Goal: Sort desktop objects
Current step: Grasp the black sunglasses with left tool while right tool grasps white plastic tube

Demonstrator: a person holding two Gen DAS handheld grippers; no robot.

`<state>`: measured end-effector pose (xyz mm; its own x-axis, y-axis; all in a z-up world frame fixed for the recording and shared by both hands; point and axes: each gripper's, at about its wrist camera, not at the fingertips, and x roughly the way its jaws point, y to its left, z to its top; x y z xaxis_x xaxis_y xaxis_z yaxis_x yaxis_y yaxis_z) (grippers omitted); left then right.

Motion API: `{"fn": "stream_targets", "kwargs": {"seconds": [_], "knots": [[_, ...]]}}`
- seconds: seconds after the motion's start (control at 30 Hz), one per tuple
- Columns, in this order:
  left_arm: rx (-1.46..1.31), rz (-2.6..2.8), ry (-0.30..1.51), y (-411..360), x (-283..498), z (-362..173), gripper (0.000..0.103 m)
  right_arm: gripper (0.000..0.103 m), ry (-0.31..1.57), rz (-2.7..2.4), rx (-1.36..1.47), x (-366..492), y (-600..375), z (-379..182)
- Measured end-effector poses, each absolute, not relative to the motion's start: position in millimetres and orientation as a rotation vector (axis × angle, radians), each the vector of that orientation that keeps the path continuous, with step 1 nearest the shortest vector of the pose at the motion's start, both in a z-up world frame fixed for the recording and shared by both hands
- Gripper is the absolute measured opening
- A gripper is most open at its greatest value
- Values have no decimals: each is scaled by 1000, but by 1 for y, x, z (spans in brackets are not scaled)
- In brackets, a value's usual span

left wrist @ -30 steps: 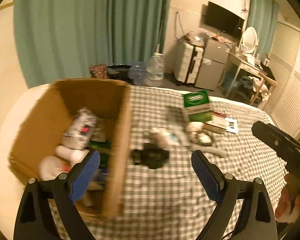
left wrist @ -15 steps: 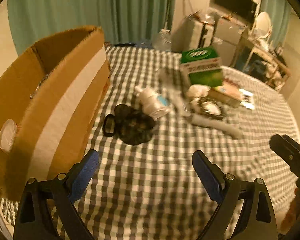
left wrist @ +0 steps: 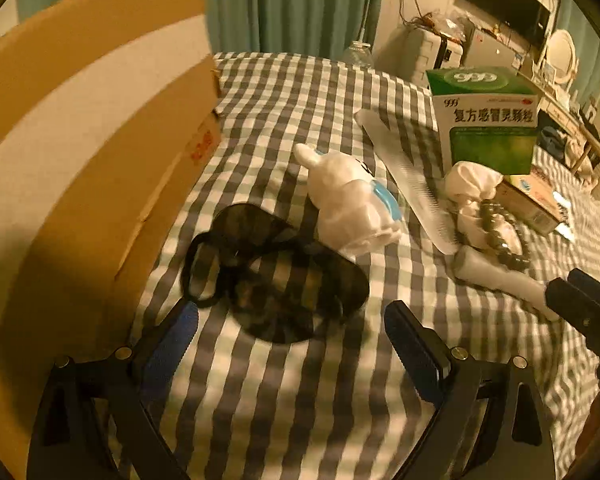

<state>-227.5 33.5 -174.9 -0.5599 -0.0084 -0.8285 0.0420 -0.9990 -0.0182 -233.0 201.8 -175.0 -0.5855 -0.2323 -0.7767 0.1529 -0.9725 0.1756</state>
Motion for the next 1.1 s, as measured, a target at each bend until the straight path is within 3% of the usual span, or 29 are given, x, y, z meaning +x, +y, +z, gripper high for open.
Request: {"fn": "stream_targets", "kwargs": {"seconds": [0.1,0.2,0.27,0.3,0.33,0.47,0.6,0.87,1.1], "knots": [[1460,-2742,-21,41,-236,-182,97,80,-140,-2567,1369,-247,201,-193],[1438,-2774,-45,43,-238,-185,96,69,-33,-2575,1392,-248,195,-200],[1415,-2777,-23,40,-236,-183,85,45,19,-2565,1393,-245,191,-200],[1405,-2775,-17,38,-234,-182,73,39,29,-2561,1393,-244,190,-200],[1400,-2773,-13,37,-232,-180,65,26,48,-2546,1403,-242,189,-201],[1428,-2813,25,29,-221,-170,65,21,200,-2538,1443,-228,178,-199],[1404,-2871,81,22,-203,-150,65,18,201,-2551,1435,-212,174,-191],[1361,-2934,168,24,-171,-119,62,16,-28,-2577,1387,-175,186,-159],[1303,-3010,199,14,-136,-96,62,16,-89,-2642,1277,-135,176,-117]]}}
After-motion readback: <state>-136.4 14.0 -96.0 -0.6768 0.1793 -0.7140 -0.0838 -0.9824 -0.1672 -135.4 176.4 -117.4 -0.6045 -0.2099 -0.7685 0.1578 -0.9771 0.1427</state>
